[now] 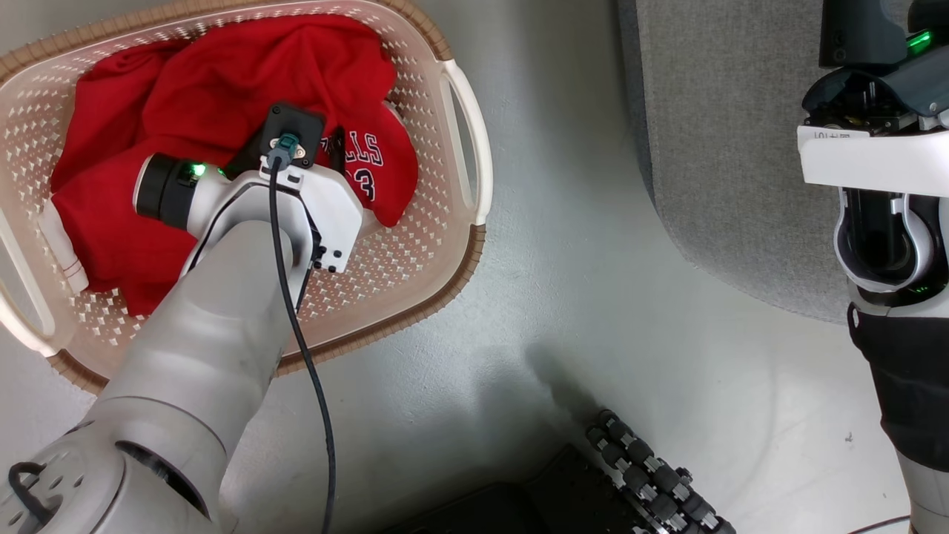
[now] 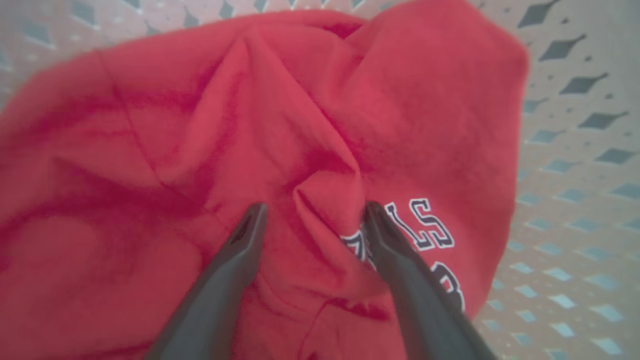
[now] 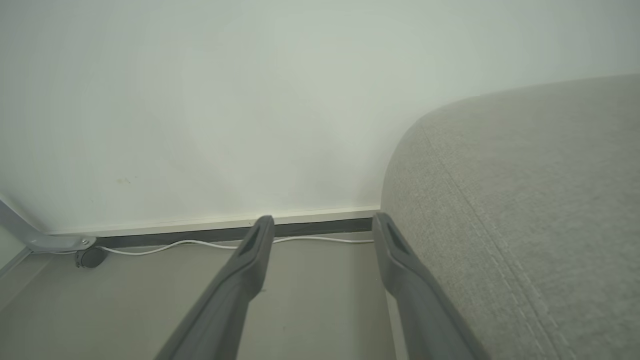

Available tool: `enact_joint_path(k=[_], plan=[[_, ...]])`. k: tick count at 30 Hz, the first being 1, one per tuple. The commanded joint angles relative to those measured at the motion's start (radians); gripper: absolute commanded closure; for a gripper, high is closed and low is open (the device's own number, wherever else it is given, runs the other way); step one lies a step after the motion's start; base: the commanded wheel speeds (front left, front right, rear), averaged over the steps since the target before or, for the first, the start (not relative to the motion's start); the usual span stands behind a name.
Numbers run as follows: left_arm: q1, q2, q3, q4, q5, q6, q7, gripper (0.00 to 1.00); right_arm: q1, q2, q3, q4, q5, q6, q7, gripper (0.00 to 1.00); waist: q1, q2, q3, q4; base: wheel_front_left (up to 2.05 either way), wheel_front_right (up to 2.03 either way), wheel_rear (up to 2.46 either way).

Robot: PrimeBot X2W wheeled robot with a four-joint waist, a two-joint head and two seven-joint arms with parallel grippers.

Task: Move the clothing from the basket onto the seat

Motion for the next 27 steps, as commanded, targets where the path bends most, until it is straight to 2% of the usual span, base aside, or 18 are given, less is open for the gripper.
enact_joint_path(k=[1,4,5,6,7,12,17,27], plan=[[0.004,-0.002,0.003,-0.006,-0.012,-0.007,0.006,0.0,0.056,-0.008,-0.003,-0.019,0.007,0.004,-0.006,0.0,0.0,0.0,0.002,0.001,0.0,0.0,0.0],[-0.003,-0.002,-0.004,-0.005,-0.023,-0.005,0.037,0.0,0.058,-0.008,-0.006,-0.017,0.006,0.004,-0.006,0.0,0.0,0.0,0.003,0.001,0.0,0.0,0.0],[-0.006,-0.002,-0.006,-0.005,-0.027,-0.004,0.047,0.07,0.058,-0.008,-0.006,-0.016,0.006,0.004,-0.006,0.0,0.0,0.0,0.003,0.001,0.0,0.0,0.0],[-0.009,-0.002,-0.008,-0.006,-0.03,-0.004,0.053,0.78,0.058,-0.007,-0.007,-0.014,0.005,0.004,-0.006,0.0,0.0,0.0,0.002,0.001,0.0,0.0,0.0],[-0.012,-0.002,-0.011,-0.007,-0.033,-0.003,0.059,1.0,0.057,-0.006,-0.007,-0.013,0.004,0.004,-0.006,0.0,0.0,0.0,0.001,0.001,0.0,0.0,0.0],[-0.011,-0.002,-0.02,-0.013,-0.045,-0.001,0.06,1.0,0.046,-0.002,-0.006,-0.011,0.003,0.004,-0.006,0.0,0.0,0.0,-0.009,-0.001,0.0,0.0,0.0],[0.012,-0.002,-0.018,-0.015,-0.066,-0.006,0.015,1.0,0.029,-0.005,-0.008,-0.007,-0.003,0.004,-0.006,0.0,0.0,0.0,-0.045,-0.002,0.0,0.0,0.0],[0.143,-0.002,-0.027,-0.099,-0.12,-0.024,-0.052,1.0,0.075,-0.058,-0.012,0.027,-0.039,0.004,-0.006,0.0,0.0,0.0,-0.22,0.079,0.0,0.0,0.0]])
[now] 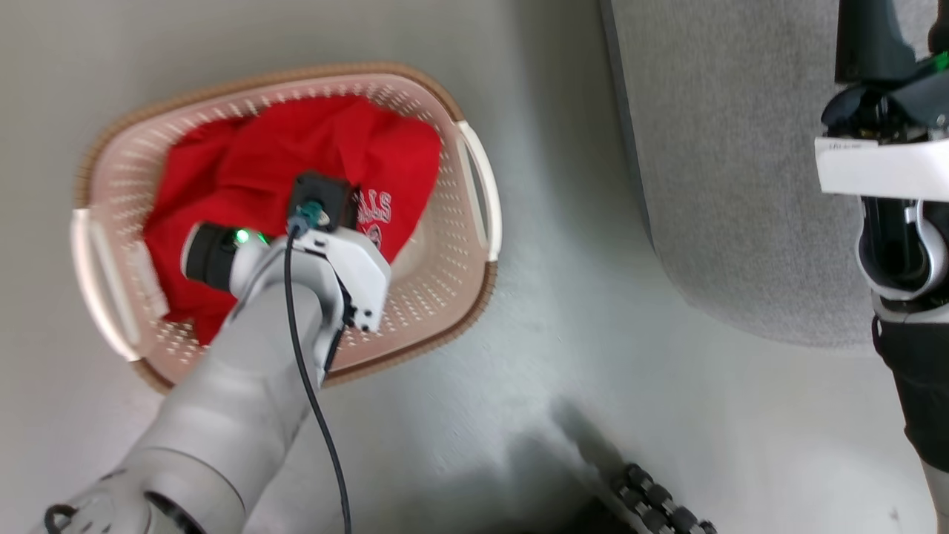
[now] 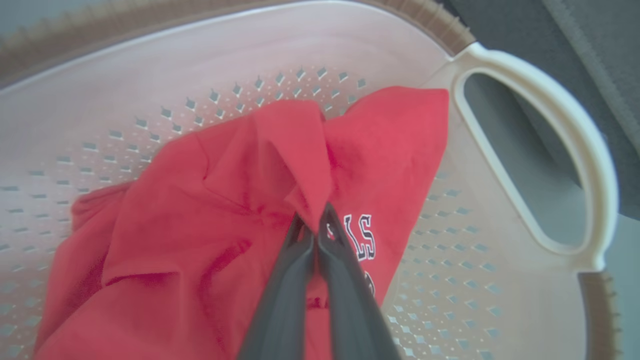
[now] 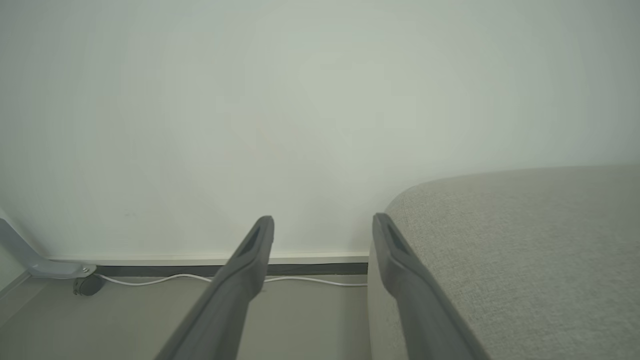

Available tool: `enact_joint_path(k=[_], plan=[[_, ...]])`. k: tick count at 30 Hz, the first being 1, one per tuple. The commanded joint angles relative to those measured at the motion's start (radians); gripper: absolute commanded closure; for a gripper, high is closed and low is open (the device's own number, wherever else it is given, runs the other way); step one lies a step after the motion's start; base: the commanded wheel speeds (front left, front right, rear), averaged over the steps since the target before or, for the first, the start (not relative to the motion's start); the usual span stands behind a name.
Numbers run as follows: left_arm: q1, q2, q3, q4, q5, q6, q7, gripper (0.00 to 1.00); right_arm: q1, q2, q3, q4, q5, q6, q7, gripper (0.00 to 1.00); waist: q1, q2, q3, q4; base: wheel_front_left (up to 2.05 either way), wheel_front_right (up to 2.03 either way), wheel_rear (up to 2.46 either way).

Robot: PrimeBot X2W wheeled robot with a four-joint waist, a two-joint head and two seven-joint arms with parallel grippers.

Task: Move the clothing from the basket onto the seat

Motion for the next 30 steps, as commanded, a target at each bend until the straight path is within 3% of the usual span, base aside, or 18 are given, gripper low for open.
enact_joint_path(k=[1,7,14,30], plan=[[0.045,-0.001,0.003,-0.032,-0.01,-0.007,-0.014,1.0,0.064,-0.022,0.007,-0.008,-0.012,0.004,-0.006,0.0,0.0,0.0,-0.079,0.052,0.0,0.0,0.0],[0.118,-0.001,0.018,-0.124,-0.025,0.003,-0.019,1.0,0.116,-0.058,0.012,0.029,-0.031,0.004,-0.006,0.0,0.0,0.0,-0.205,0.118,0.0,0.0,0.0],[0.228,-0.001,0.112,-0.247,0.046,0.013,-0.019,1.0,0.193,-0.083,0.014,0.079,-0.052,0.004,-0.006,0.0,0.0,0.0,-0.359,0.188,0.0,0.0,0.0],[0.5,-0.001,0.413,-0.461,0.304,-0.058,-0.019,1.0,0.402,-0.048,0.009,0.202,-0.106,0.004,-0.006,0.0,0.0,0.0,-0.687,0.273,0.0,0.0,0.0]])
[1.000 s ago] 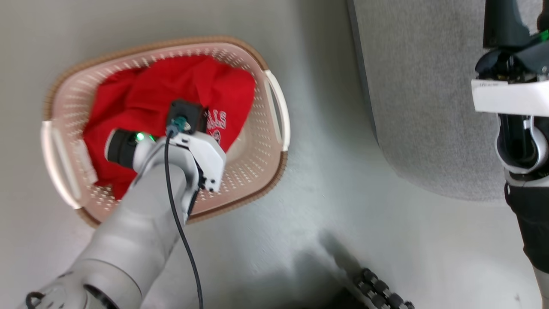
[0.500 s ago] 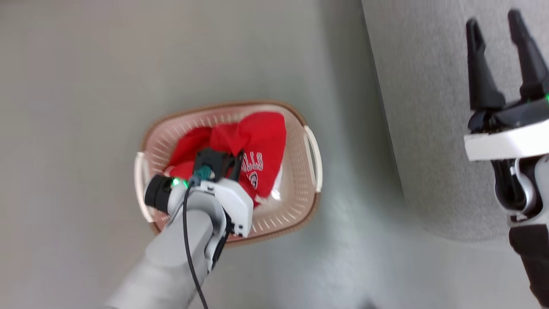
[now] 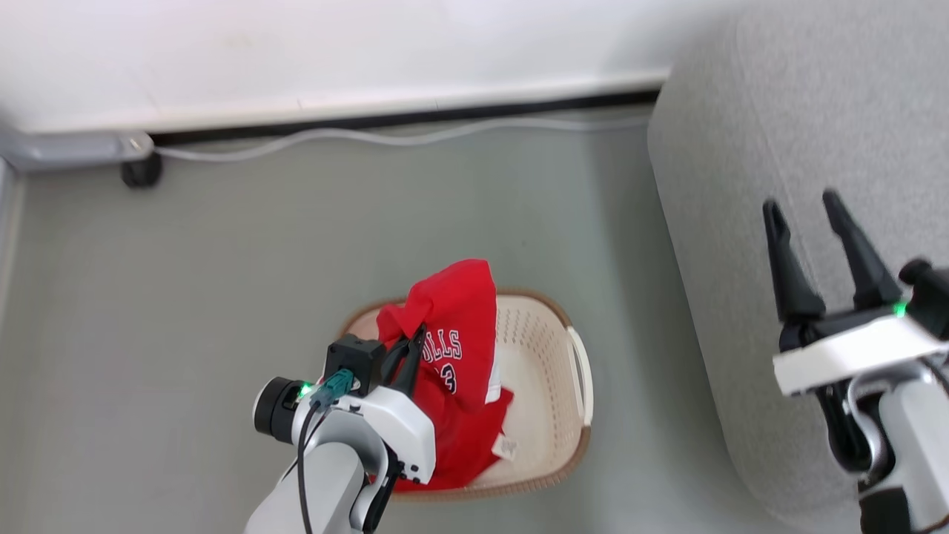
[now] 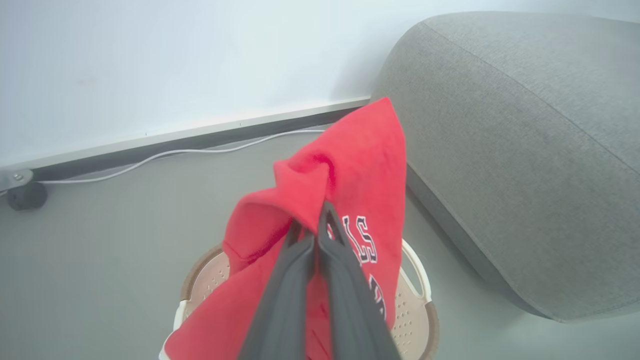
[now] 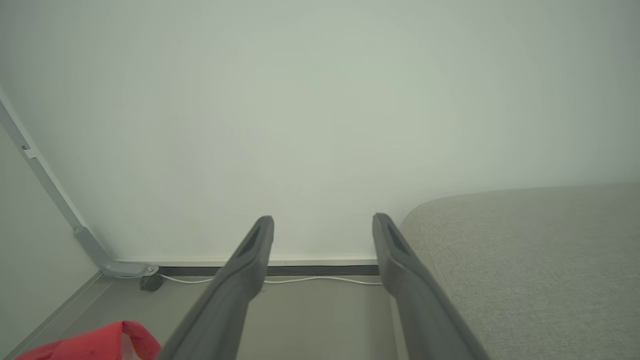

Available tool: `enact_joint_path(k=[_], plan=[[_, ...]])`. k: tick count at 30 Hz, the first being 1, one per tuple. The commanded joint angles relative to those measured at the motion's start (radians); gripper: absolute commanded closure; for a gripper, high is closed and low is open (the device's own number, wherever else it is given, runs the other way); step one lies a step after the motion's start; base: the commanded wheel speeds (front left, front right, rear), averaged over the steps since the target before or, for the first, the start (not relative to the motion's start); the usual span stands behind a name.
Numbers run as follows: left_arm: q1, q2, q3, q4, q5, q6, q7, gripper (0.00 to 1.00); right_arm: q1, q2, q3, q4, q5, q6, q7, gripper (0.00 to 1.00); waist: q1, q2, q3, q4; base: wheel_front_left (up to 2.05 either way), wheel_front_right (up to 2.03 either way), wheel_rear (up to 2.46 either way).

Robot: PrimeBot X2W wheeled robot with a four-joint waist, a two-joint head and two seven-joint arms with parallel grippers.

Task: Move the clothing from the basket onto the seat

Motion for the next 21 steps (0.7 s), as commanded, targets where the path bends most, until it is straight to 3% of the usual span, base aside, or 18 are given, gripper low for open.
enact_joint_path(k=[1,13,21], plan=[[0.004,0.007,0.044,-0.036,0.018,-0.011,-0.01,1.0,0.025,-0.005,0.009,-0.015,-0.014,0.004,-0.006,0.0,0.0,0.0,-0.072,0.031,0.0,0.0,0.0],[0.08,0.007,0.188,-0.189,0.141,-0.073,-0.01,1.0,0.117,0.04,-0.008,0.031,-0.055,0.004,-0.006,0.0,0.0,0.0,-0.183,0.059,0.0,0.0,0.0],[0.05,0.007,0.215,-0.305,0.196,-0.113,-0.01,1.0,0.149,0.06,-0.005,0.046,-0.067,0.004,-0.006,0.0,0.0,0.0,-0.211,0.073,0.0,0.0,0.0]])
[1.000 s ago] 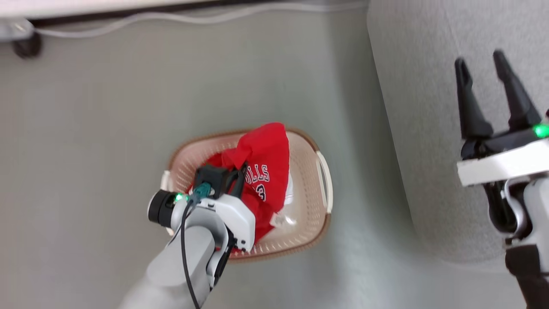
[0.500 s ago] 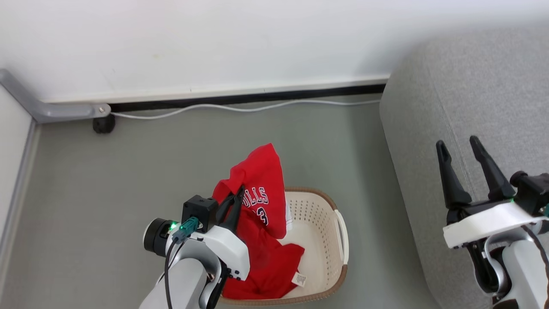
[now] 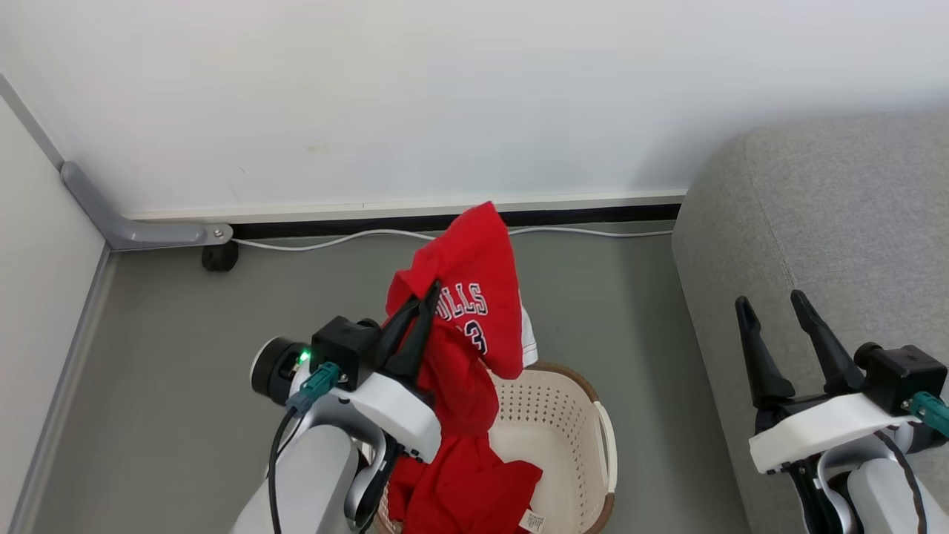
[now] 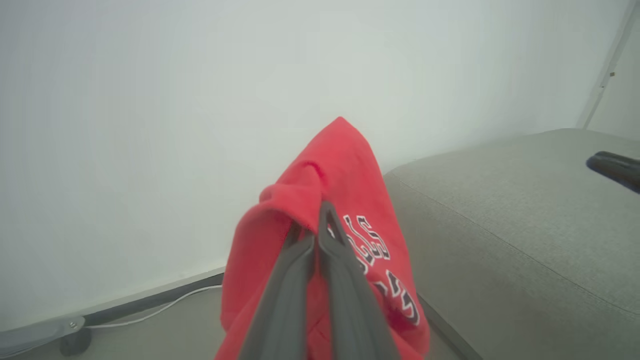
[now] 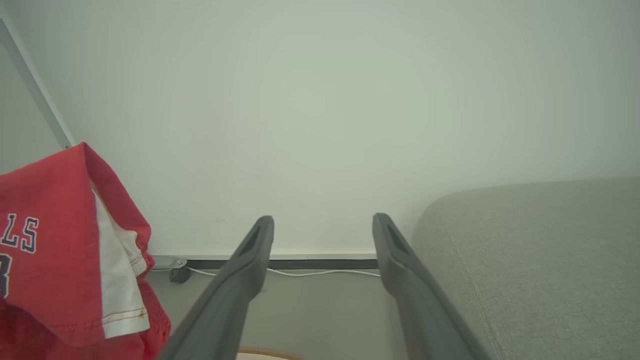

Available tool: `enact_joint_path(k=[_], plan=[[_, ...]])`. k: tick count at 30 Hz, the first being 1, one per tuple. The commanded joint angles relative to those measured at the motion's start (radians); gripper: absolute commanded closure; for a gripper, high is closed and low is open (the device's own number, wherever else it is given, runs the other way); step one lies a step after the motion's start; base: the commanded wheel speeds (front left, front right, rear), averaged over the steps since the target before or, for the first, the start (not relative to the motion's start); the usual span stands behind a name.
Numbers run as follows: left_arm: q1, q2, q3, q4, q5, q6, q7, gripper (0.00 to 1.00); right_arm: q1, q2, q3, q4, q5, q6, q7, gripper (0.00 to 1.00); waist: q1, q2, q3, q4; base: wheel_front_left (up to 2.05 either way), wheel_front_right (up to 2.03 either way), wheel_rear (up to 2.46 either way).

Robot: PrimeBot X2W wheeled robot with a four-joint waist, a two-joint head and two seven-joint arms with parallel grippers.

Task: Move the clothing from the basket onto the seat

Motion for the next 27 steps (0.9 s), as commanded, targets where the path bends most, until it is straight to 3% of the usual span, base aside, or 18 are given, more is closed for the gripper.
enact_joint_path(k=[1,16,27], plan=[[-0.049,0.008,0.03,-0.047,0.014,-0.01,-0.01,1.0,-0.003,-0.008,0.019,-0.018,-0.009,0.004,-0.006,0.0,0.0,0.0,-0.002,0.002,0.0,0.0,0.0],[-0.196,0.008,-0.026,-0.206,0.033,-0.012,0.003,1.0,0.002,-0.003,0.068,-0.008,-0.002,0.004,-0.006,0.0,0.0,0.0,-0.004,-0.01,0.0,0.0,0.0],[-0.216,0.008,-0.073,-0.218,0.02,0.007,0.005,1.0,-0.048,-0.038,0.226,-0.125,0.082,0.004,-0.006,0.0,0.0,0.0,0.018,-0.019,0.0,0.0,0.0]])
